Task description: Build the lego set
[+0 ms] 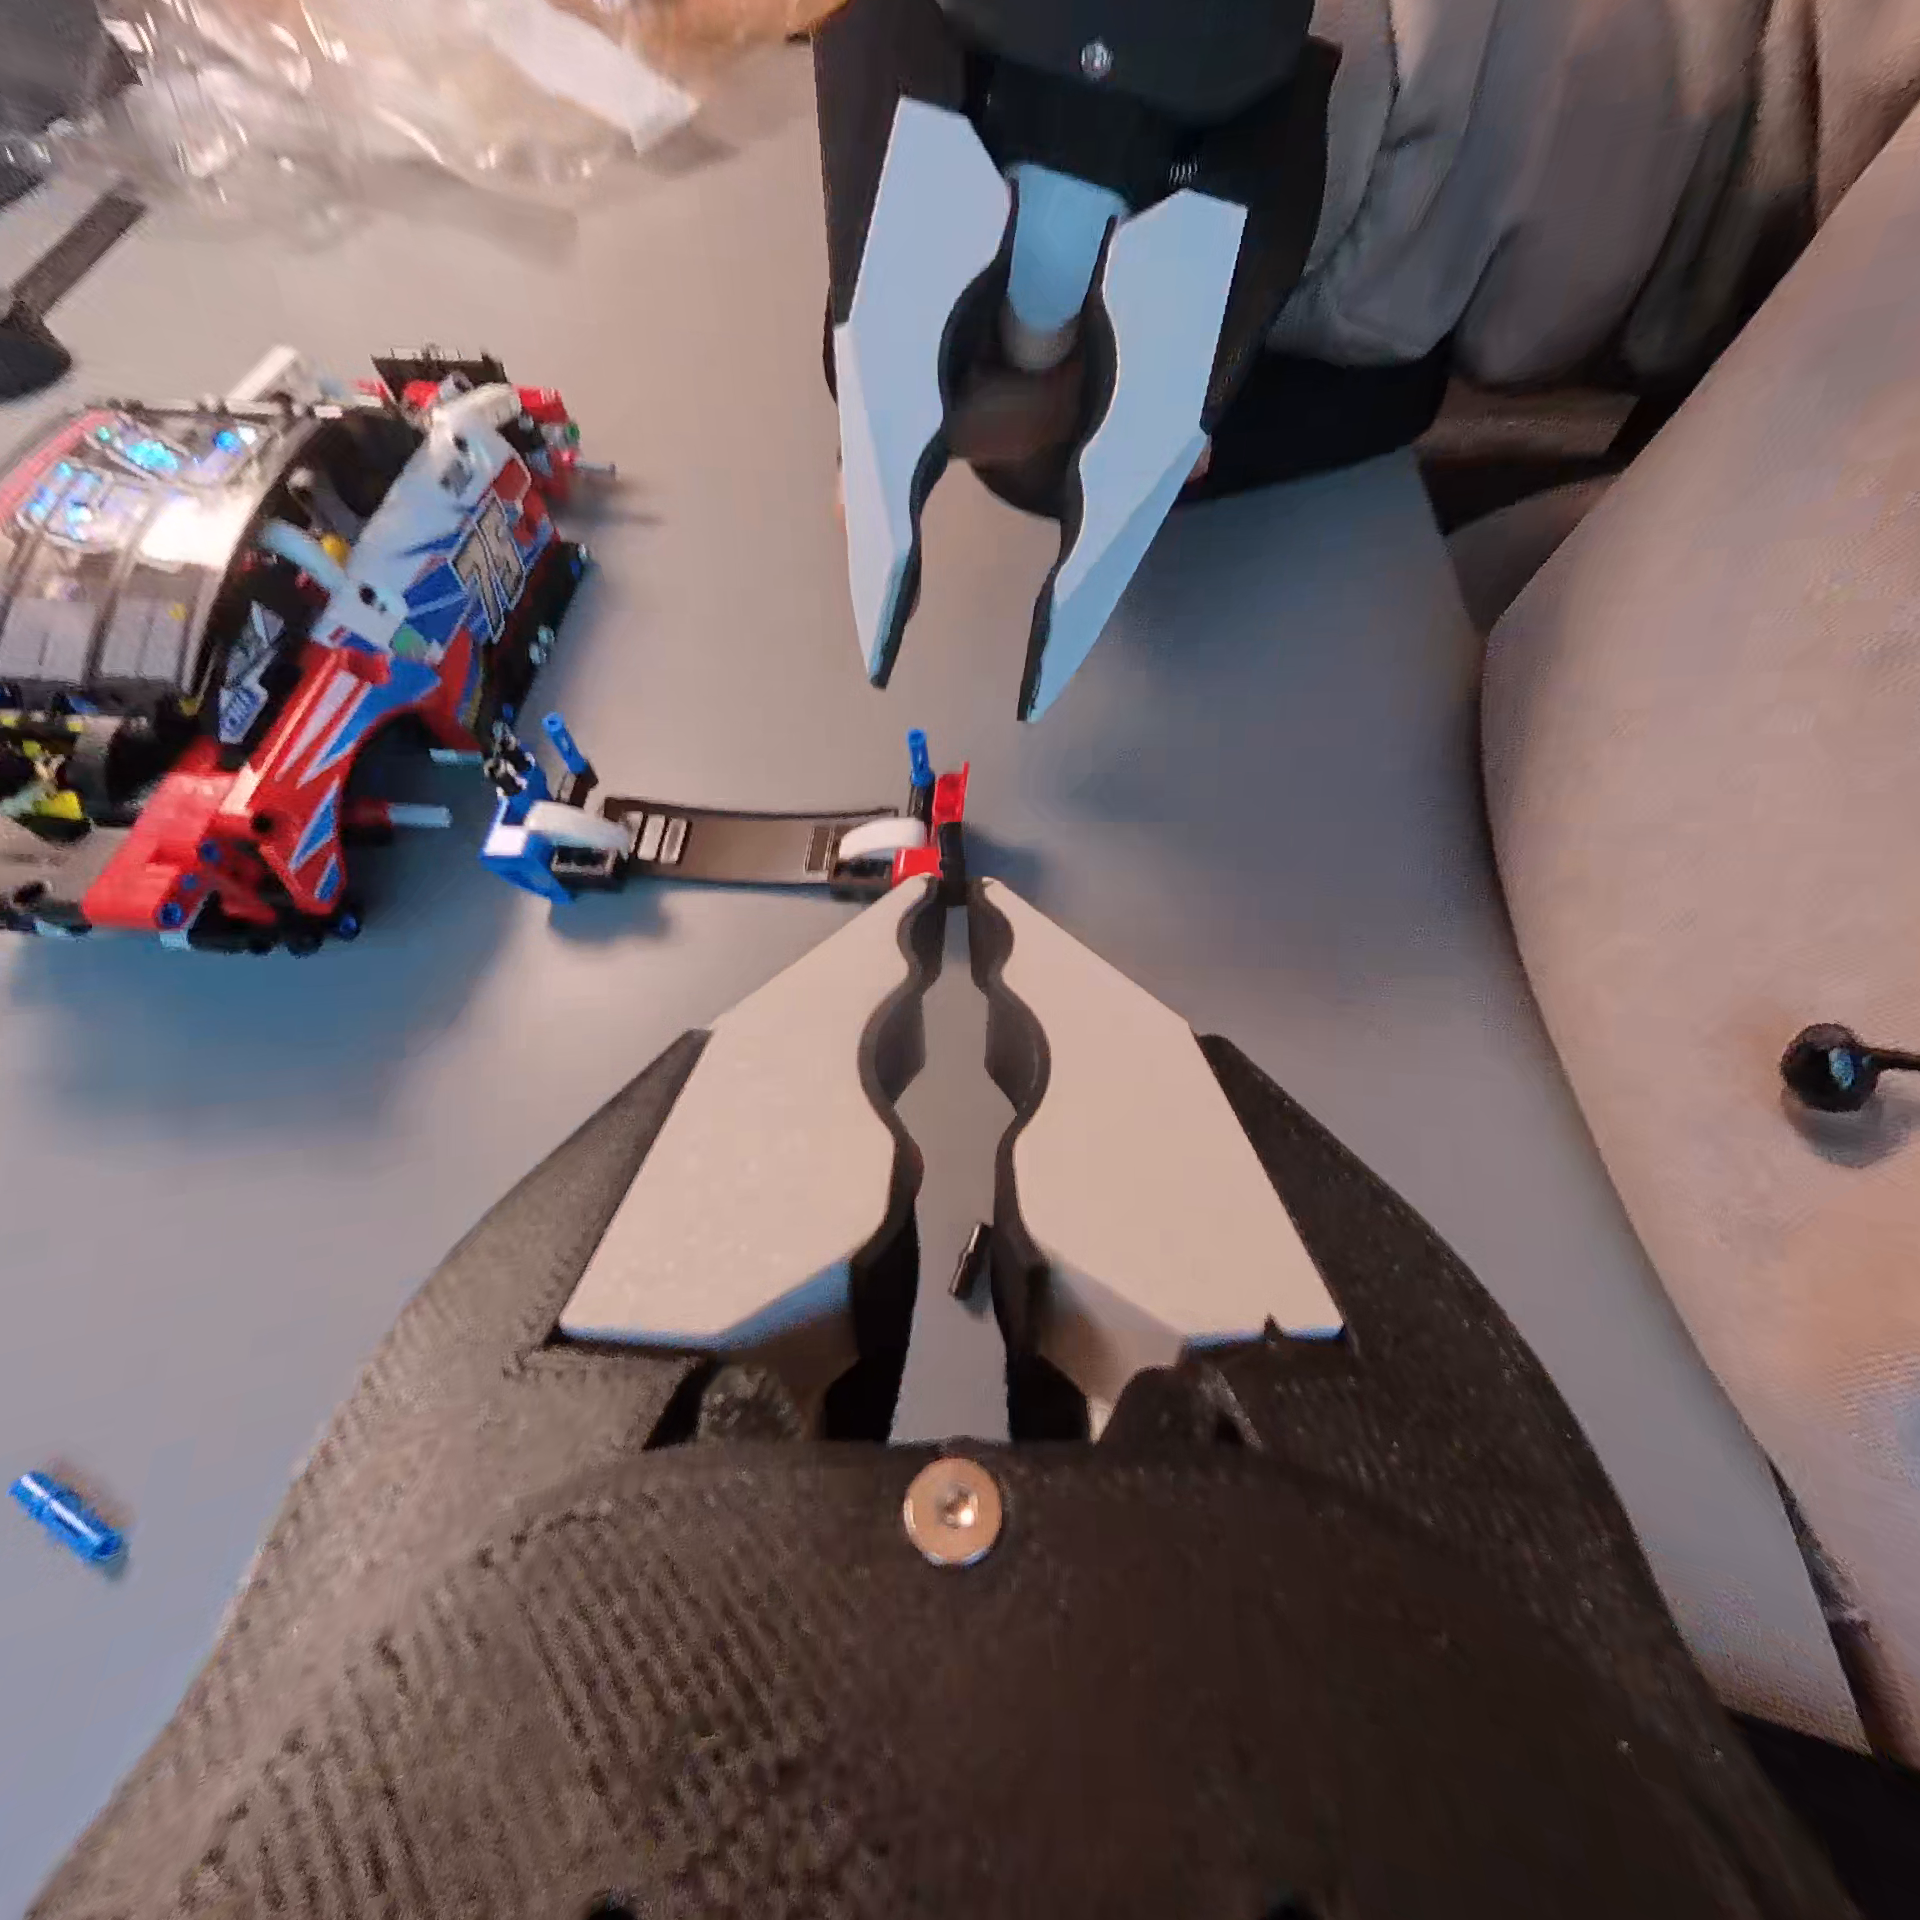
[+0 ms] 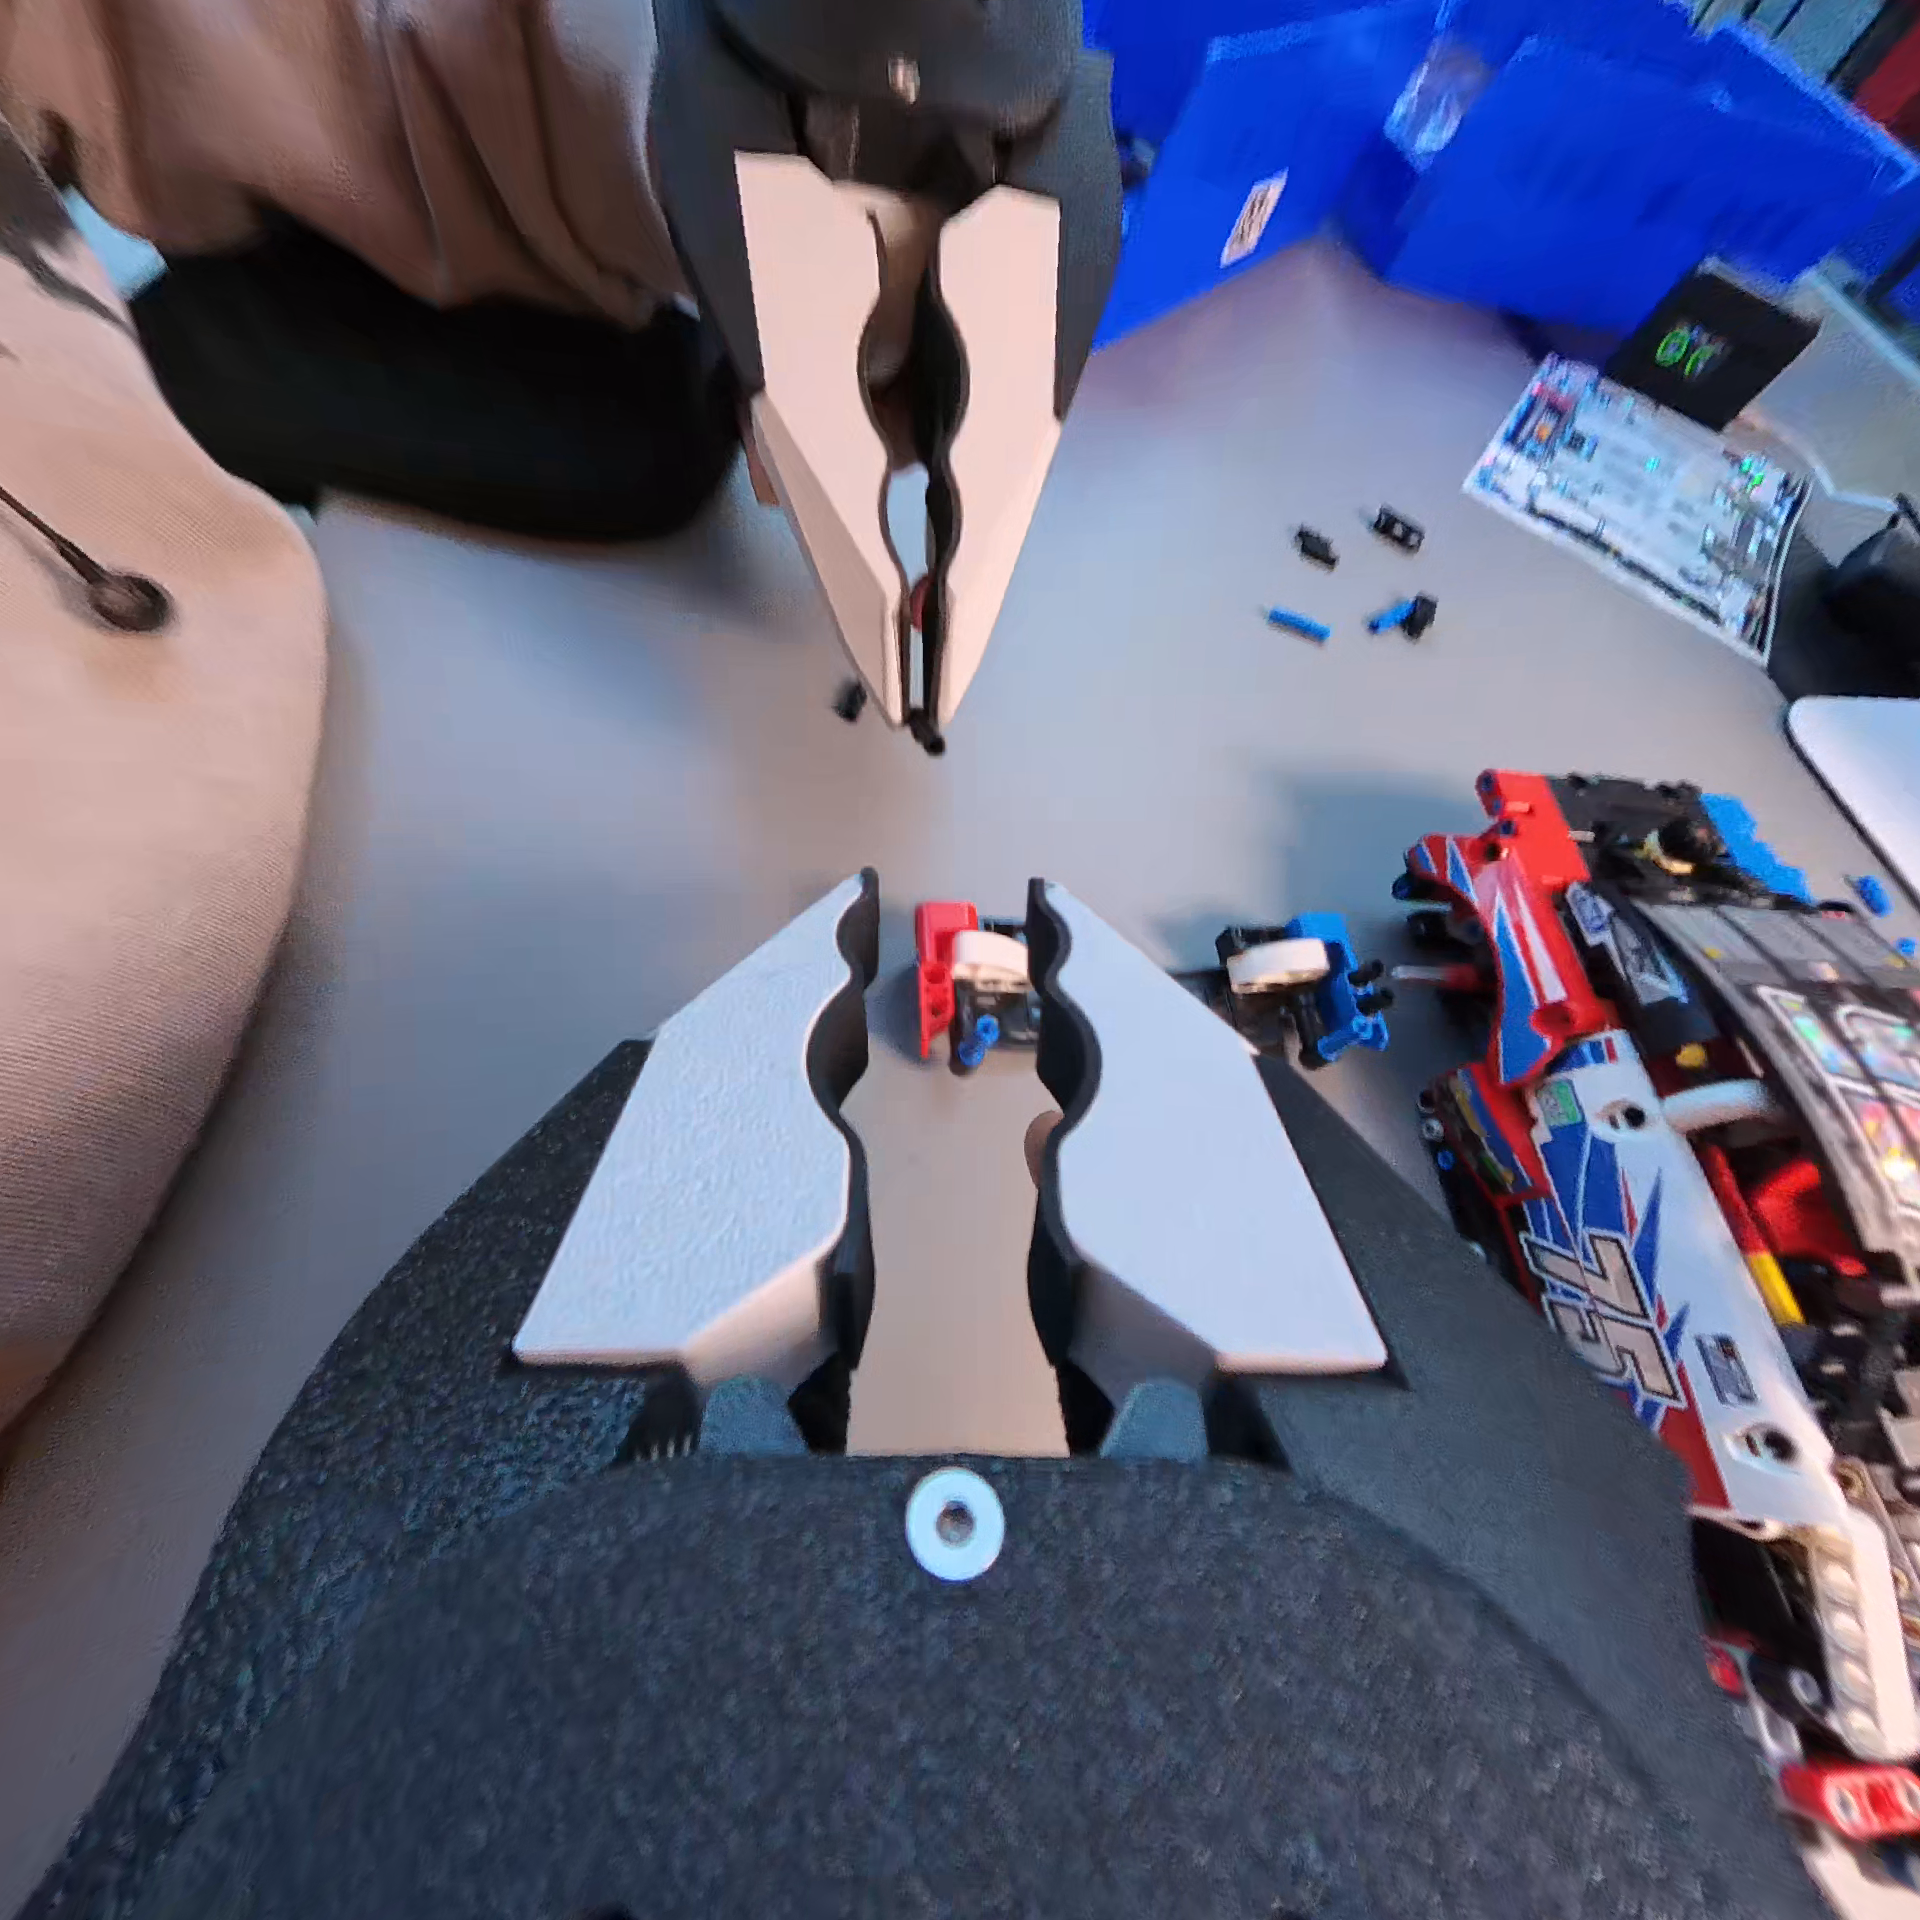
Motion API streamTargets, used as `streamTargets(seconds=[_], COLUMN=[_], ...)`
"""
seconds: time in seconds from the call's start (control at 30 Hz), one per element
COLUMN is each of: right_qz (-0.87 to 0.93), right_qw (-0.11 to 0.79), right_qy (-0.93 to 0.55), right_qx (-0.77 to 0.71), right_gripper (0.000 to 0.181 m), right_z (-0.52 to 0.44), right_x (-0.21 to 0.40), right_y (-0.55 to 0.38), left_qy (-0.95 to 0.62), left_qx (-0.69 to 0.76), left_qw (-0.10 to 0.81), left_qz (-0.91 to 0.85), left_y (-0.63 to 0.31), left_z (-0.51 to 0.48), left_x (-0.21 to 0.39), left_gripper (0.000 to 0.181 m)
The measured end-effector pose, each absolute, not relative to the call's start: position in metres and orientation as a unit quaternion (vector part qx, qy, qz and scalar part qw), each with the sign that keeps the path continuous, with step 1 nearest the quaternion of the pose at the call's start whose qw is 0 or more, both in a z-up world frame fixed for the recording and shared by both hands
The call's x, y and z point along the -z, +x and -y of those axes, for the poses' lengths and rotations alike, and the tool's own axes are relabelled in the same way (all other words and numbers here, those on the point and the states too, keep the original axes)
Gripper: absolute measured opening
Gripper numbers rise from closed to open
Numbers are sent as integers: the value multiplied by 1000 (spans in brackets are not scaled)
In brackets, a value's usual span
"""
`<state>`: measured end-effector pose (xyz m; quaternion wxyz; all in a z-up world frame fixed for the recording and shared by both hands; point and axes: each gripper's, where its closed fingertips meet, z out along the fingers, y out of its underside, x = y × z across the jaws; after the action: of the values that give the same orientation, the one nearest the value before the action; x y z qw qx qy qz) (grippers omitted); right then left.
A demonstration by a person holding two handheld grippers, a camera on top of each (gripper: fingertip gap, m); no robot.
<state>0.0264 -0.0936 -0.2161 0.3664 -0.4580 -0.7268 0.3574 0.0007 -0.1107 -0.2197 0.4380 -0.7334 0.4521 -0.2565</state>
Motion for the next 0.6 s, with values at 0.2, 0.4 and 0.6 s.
streamTargets(seconds=[0.2, 0.4, 0.6], right_qz=[711, 721, 722], right_qw=[376, 366, 363], right_qy=[-427, -415, -416], right_qx=[-413, -416, -417], right_gripper=[11, 3, 4], right_z=[115, 121, 122], right_x=[194, 198, 199], right_y=[24, 25, 24], left_qy=[-704, -698, -696], left_qx=[288, 297, 300], left_qw=[446, 440, 444], left_qz=[-472, -481, -478], left_y=[25, 34, 33], left_z=[116, 120, 120], left_x=[201, 202, 201], left_gripper=[1, 2, 1])
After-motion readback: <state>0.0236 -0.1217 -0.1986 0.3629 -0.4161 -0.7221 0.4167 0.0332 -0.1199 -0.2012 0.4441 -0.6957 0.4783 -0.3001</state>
